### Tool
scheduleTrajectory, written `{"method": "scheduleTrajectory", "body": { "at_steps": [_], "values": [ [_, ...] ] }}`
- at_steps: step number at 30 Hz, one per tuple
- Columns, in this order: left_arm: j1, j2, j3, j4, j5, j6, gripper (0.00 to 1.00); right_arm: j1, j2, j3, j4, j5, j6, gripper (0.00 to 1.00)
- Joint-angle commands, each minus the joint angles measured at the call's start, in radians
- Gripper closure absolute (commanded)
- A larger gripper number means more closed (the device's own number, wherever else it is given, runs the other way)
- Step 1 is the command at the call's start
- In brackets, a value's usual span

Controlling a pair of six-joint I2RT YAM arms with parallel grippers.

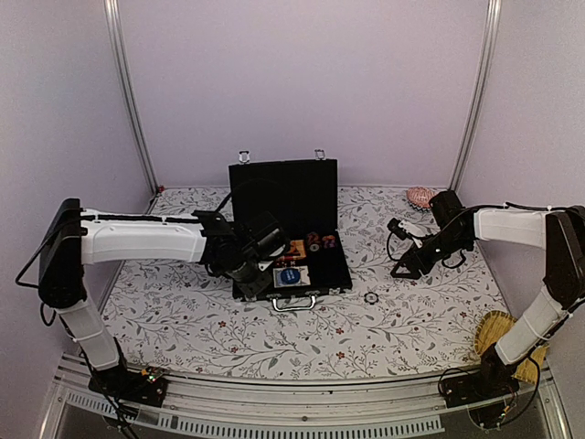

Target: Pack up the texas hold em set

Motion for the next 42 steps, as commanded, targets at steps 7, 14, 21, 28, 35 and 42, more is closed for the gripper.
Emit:
{"method": "scheduleTrajectory", "body": {
  "at_steps": [7,14,21,28,35,42],
  "values": [
    [0.094,-0.018,-0.12,0.183,-0.056,0.009,0.62,0.004,0.011,-0.014,-0.003,-0.01,-0.004,0.39],
    [0.133,0.005,-0.136,0.239,-0.035,0.031,0.62,0.004,0.02,-0.015,-0.003,-0.007,-0.003,0.39],
    [0.157,0.039,-0.13,0.273,-0.011,0.049,0.6,0.003,0.026,-0.015,-0.003,-0.001,-0.004,0.39],
    [0.17,0.057,-0.135,0.286,0.001,0.057,0.6,0.003,0.031,-0.015,-0.002,-0.001,-0.004,0.39],
    [0.176,0.082,-0.134,0.292,0.011,0.057,0.58,0.003,0.034,-0.014,-0.004,-0.002,-0.005,0.39],
    [0.176,0.094,-0.139,0.293,0.013,0.061,0.52,0.004,0.036,-0.015,-0.004,-0.001,-0.006,0.39]
  ]
}}
